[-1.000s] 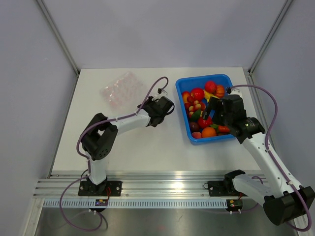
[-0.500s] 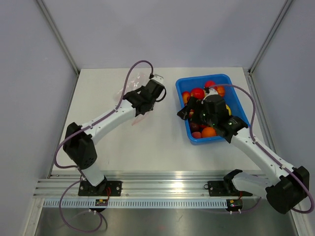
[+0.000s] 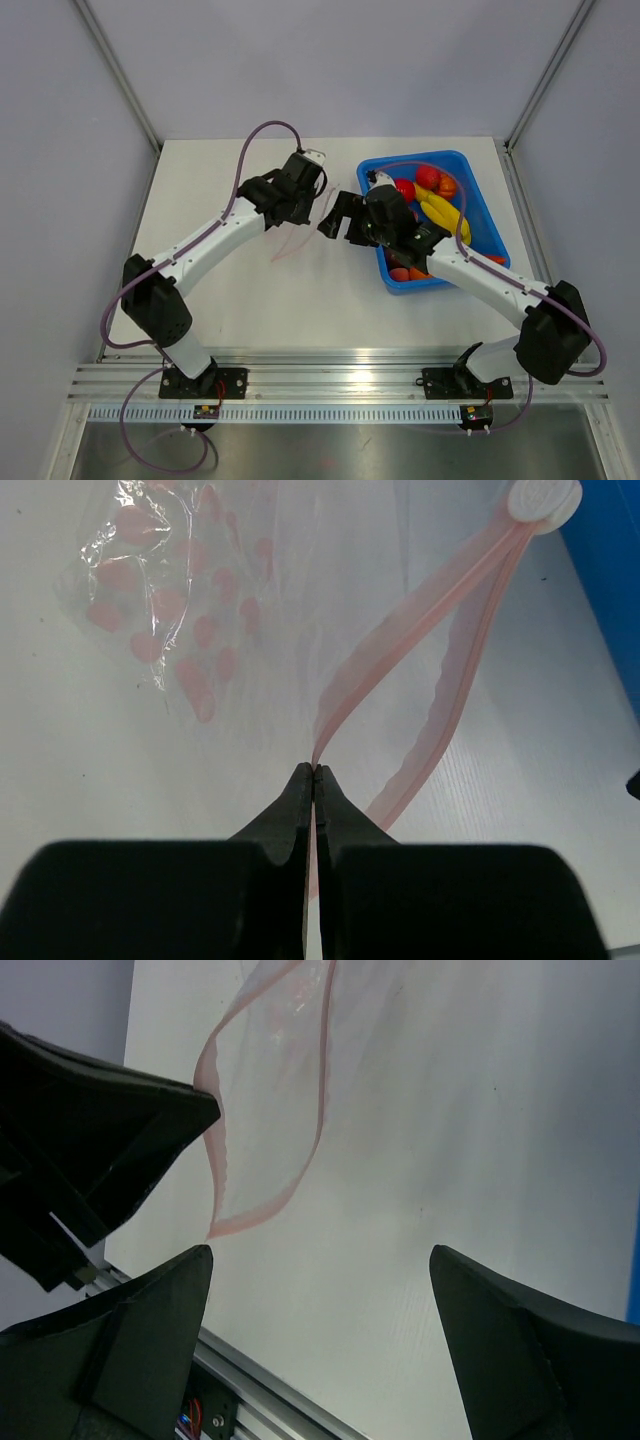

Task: Place the food in the zip-top bag and seal the zipper
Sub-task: Open the zipper of the food storage bag.

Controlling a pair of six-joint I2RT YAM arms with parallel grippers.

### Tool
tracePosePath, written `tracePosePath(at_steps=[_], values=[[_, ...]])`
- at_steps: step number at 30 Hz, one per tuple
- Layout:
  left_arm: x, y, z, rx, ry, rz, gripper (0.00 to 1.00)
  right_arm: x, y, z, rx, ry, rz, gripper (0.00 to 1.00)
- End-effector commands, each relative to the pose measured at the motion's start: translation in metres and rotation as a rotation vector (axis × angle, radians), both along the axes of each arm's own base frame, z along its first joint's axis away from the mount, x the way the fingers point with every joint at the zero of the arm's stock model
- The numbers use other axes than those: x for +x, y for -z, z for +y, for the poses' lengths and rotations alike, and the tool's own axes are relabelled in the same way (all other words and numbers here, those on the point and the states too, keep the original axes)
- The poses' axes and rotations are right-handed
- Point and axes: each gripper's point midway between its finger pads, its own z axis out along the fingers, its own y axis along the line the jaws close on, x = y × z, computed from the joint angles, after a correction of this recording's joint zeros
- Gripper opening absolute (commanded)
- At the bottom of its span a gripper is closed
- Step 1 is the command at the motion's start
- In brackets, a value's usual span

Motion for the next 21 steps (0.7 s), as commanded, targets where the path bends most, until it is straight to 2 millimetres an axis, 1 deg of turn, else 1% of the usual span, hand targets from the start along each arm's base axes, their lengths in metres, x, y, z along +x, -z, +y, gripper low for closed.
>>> tracePosePath(at_steps=[1, 3, 4, 5, 6, 7, 9, 10, 11, 12, 14, 15, 16, 17, 18, 19, 21], values=[[-0.002, -0.039, -0.008, -0.116, 0.014, -0.046, 0.0, 0.028, -0.029, 0.016, 0.074, 0.062, -0.081, 0.98], [-0.003, -0.042, -0.009, -0.132, 0.018, -0.044, 0.0, 0.036, -0.029, 0.02, 0.08, 0.078, -0.09, 0.97], [-0.003, -0.045, -0.009, -0.143, 0.017, -0.047, 0.0, 0.041, -0.024, 0.025, 0.084, 0.085, -0.08, 0.97], [-0.003, -0.048, -0.009, -0.153, 0.019, -0.047, 0.0, 0.045, -0.021, 0.027, 0.087, 0.094, -0.078, 0.94], [-0.004, -0.049, -0.009, -0.156, 0.02, -0.045, 0.0, 0.05, -0.024, 0.032, 0.104, 0.094, -0.083, 0.92], [-0.004, -0.051, -0.009, -0.163, 0.017, -0.047, 0.0, 0.054, -0.013, 0.036, 0.093, 0.1, -0.061, 0.91], [-0.005, -0.054, -0.011, -0.184, 0.021, -0.041, 0.0, 0.061, -0.01, 0.043, 0.106, 0.11, -0.053, 0.79], [-0.006, -0.056, -0.012, -0.193, 0.023, -0.04, 0.0, 0.063, 0.0, 0.048, 0.101, 0.102, -0.037, 0.75], [-0.006, -0.057, -0.012, -0.201, 0.023, -0.038, 0.0, 0.065, 0.003, 0.051, 0.102, 0.104, -0.03, 0.7], [-0.007, -0.058, -0.012, -0.207, 0.024, -0.033, 0.0, 0.066, 0.005, 0.052, 0.099, 0.104, -0.027, 0.5], [-0.007, -0.064, -0.011, -0.221, 0.019, -0.038, 0.0, 0.068, 0.009, 0.05, 0.082, 0.12, -0.027, 0.32], [-0.007, -0.066, -0.009, -0.222, 0.014, -0.04, 0.0, 0.068, 0.007, 0.047, 0.076, 0.125, -0.036, 0.21], [-0.007, -0.066, -0.005, -0.215, 0.005, -0.038, 0.0, 0.068, 0.004, 0.041, 0.063, 0.141, -0.054, 0.04], [-0.007, -0.067, -0.003, -0.213, 0.0, -0.039, 0.0, 0.067, -0.001, 0.038, 0.061, 0.144, -0.066, 0.0], [-0.008, -0.068, -0.002, -0.214, 0.0, -0.046, 0.0, 0.066, -0.003, 0.036, 0.053, 0.139, -0.073, 0.0], [-0.009, -0.063, 0.0, -0.203, -0.002, -0.04, 0.0, 0.064, -0.01, 0.035, 0.04, 0.121, -0.095, 0.0], [-0.008, -0.059, -0.003, -0.218, 0.005, -0.041, 0.0, 0.058, -0.014, 0.036, 0.027, 0.087, -0.085, 0.0]])
